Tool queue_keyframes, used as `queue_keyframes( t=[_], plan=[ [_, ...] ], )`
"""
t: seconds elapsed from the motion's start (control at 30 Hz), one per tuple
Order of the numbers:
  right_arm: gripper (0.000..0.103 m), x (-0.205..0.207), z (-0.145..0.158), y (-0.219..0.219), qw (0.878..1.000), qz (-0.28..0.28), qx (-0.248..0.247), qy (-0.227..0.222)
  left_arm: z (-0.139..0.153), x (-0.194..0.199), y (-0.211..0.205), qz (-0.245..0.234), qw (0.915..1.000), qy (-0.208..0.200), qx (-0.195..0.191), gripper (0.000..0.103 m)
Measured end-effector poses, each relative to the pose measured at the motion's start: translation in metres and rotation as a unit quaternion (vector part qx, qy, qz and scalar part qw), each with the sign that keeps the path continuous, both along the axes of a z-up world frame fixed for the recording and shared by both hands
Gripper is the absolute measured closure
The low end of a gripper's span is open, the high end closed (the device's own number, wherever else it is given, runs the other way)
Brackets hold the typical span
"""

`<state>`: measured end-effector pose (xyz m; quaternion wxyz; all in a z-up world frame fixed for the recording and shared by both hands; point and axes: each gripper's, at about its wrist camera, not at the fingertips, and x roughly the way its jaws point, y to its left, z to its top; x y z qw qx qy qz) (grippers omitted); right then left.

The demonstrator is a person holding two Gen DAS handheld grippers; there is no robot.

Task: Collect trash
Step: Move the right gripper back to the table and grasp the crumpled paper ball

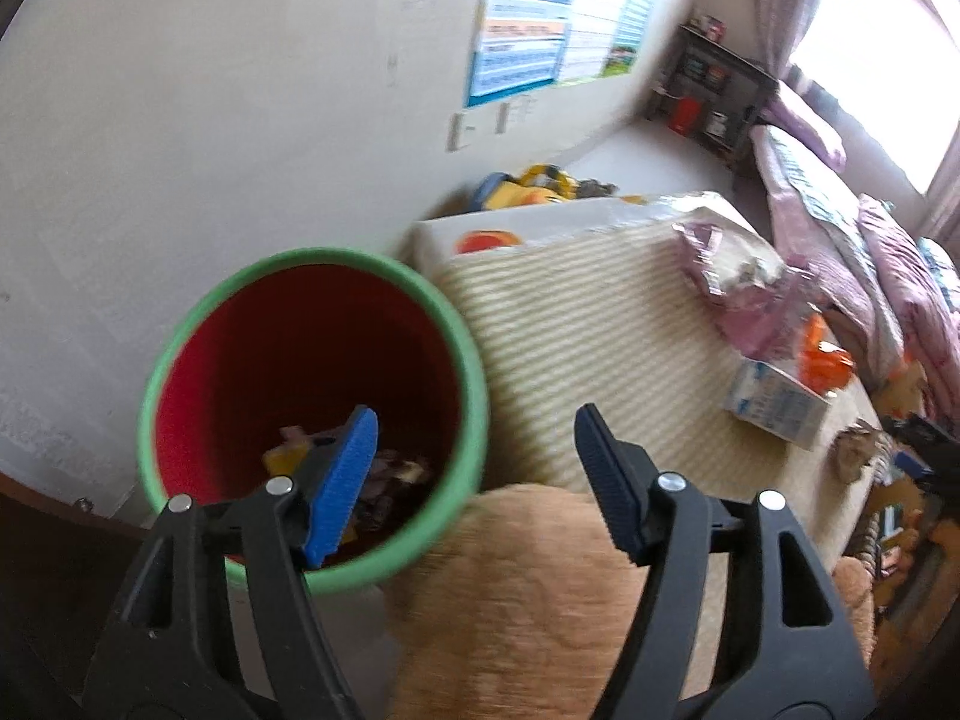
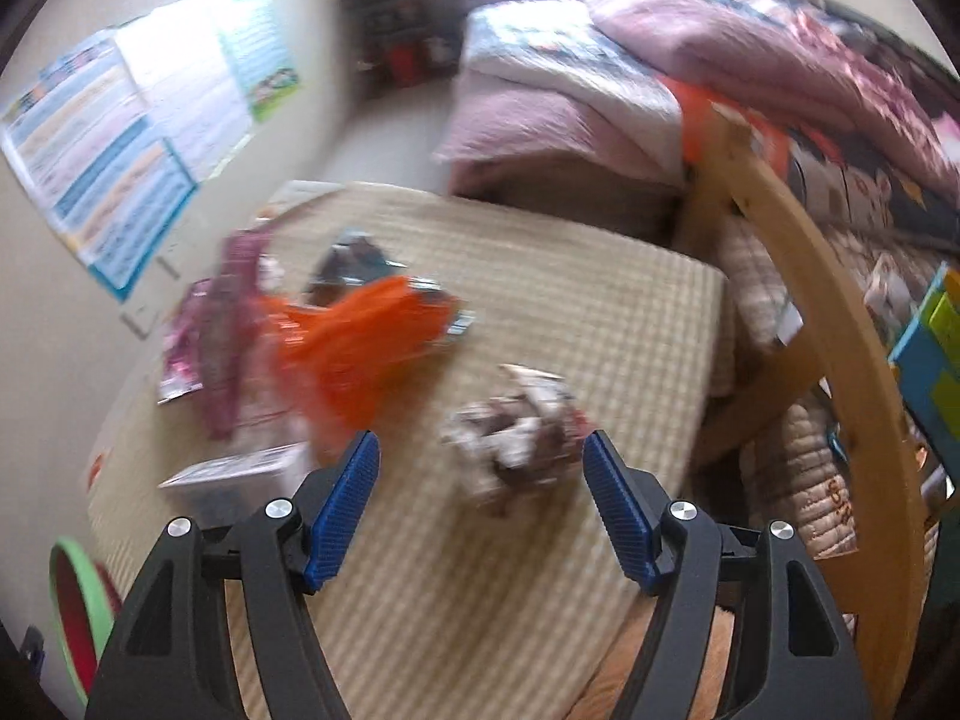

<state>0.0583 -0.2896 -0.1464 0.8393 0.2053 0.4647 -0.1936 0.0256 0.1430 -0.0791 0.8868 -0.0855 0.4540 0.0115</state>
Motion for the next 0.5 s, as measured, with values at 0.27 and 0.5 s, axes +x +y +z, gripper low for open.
queue_keyframes(
  t=[0.27,0.5],
  plan=[
    [0.072,0.000,-0.034,-0.017,0.998,0.017,0.060,0.007,0.001,0.004,-0.079,-0.061,0.9971,0.021,-0.041,0.035],
    [0.072,-0.062,-0.016,0.020,0.996,0.075,0.015,-0.042,-0.027,0.035,-0.152,-0.073,0.9895,0.061,-0.109,0.031]
  ],
)
